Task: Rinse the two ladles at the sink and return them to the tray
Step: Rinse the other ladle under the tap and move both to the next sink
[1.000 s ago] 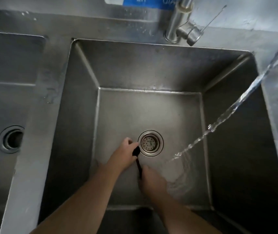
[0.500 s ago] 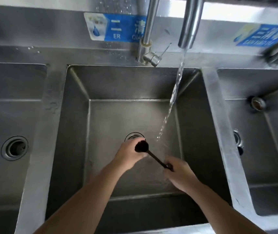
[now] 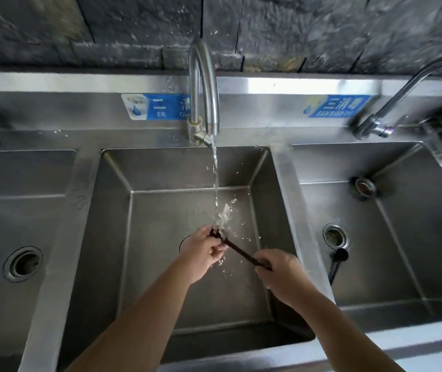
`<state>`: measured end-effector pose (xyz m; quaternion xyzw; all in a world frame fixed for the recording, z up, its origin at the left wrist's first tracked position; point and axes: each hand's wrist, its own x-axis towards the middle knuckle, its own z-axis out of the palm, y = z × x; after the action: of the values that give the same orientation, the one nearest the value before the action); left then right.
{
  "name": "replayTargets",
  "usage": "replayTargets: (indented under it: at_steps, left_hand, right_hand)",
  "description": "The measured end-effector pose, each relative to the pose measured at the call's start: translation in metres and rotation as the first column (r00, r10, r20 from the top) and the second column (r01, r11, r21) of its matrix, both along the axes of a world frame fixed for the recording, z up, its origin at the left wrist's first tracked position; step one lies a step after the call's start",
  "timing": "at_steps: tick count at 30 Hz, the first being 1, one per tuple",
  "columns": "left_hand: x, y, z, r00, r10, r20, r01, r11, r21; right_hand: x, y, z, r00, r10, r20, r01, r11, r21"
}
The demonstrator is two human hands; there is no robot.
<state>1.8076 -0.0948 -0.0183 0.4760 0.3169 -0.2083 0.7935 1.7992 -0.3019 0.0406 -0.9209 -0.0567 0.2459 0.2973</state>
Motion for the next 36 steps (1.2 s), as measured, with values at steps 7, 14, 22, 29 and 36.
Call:
replayTargets:
  at_steps: [7, 14, 22, 29, 36]
  left_hand:
    - [0.02, -0.007, 0.005, 0.963, 0.224, -0.149, -0.195, 0.963, 0.187]
    - [0.018, -0.003, 0.006, 0.982, 0.028, -0.189, 0.029, 0.956, 0.293]
    - [0.026, -0.007, 0.033, 0.973, 0.212, -0.092, -0.221, 0.97, -0.1]
    - [0.017, 0.029, 0.055, 0.95, 0.301, 0.089, -0.269, 0.927, -0.261]
    - [0.008, 0.066, 0.072, 0.926, 0.335, 0.176, -0.324, 0.942, -0.089]
  right_hand:
    - [-0.007, 0.01, 0.021, 0.943, -0.322, -0.086, 0.333, 0.89, 0.313]
    - [-0.008, 0.015, 0.029, 0.657, -0.546, -0.52, 0.709, 0.213, 0.672]
    - [0.011, 0.028, 0.037, 0.473, -0.657, -0.587, 0.76, -0.033, 0.649]
    - [0.035, 0.043, 0.024, 0.38, -0.545, -0.748, 0.815, -0.185, 0.549]
    - [0.052, 0.079, 0.014, 0.376, -0.398, -0.837, 0.859, -0.188, 0.476]
